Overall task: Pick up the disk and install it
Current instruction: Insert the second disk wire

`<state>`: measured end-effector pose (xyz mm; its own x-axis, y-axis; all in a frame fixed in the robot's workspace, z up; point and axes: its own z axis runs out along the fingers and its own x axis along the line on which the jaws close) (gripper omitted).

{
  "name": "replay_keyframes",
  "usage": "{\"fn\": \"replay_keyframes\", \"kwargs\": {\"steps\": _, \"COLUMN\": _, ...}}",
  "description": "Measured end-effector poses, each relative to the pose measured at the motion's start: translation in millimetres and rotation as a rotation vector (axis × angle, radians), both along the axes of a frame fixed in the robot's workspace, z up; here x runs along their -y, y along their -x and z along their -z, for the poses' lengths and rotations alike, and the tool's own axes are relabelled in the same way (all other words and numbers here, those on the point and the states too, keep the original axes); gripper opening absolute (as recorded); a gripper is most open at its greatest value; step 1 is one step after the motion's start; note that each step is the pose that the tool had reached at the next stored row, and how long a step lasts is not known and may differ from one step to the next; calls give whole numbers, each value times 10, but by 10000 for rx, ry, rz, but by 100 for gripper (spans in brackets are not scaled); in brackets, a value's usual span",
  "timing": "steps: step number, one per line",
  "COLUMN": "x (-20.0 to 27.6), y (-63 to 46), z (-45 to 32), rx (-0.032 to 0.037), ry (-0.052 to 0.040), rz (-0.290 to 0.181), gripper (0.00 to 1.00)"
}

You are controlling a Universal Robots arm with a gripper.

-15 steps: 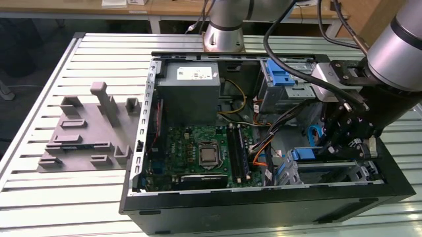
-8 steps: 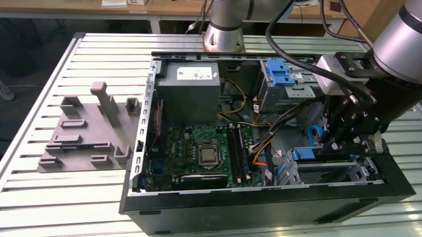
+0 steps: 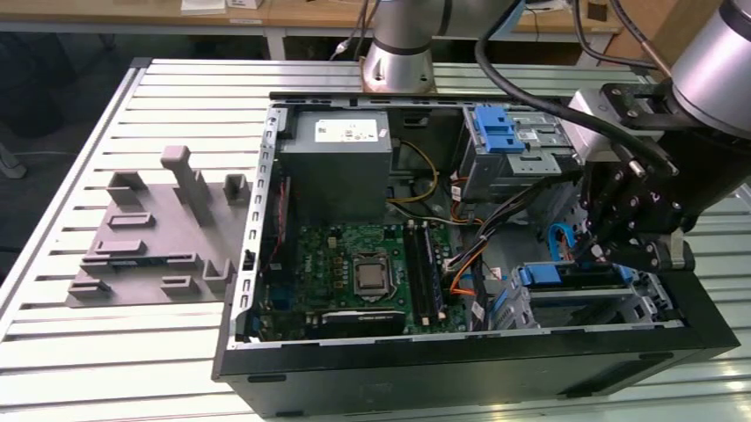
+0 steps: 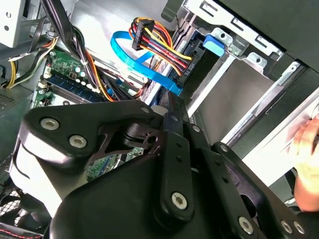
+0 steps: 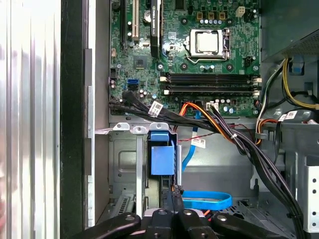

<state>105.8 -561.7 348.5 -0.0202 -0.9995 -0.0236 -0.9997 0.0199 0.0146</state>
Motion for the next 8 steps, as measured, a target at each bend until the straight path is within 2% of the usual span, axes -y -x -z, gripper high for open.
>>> {"fn": "replay_keyframes", "kwargs": {"steps": 8, "x": 0, "y": 0, "z": -2, "rx": 0, "ry": 0, "rz": 0, "gripper": 11}}
